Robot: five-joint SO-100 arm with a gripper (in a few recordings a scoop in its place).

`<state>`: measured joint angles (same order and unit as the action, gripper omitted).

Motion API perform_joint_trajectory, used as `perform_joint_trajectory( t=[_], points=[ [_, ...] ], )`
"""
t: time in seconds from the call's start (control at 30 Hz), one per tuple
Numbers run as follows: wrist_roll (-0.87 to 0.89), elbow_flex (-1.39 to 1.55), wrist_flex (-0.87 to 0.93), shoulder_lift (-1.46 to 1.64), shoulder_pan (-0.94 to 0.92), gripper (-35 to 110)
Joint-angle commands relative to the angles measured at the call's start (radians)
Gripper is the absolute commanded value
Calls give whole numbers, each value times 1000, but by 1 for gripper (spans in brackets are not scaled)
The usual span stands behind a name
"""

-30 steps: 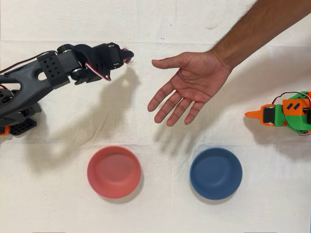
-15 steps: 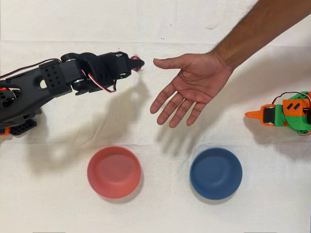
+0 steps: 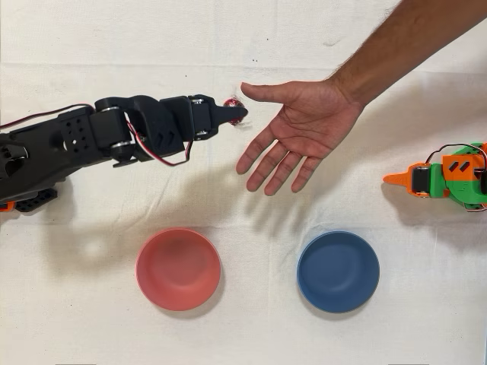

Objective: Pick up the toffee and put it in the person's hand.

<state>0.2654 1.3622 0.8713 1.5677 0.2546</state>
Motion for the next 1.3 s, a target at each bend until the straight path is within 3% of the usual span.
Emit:
perform_joint_trajectory(
  t=[0.0, 0.73, 1.27],
  points=[
    [-5, -146, 5, 31, -6, 16],
    [3, -474, -20, -233, -40, 16],
    [25, -514, -89, -290, -77, 17]
  ],
)
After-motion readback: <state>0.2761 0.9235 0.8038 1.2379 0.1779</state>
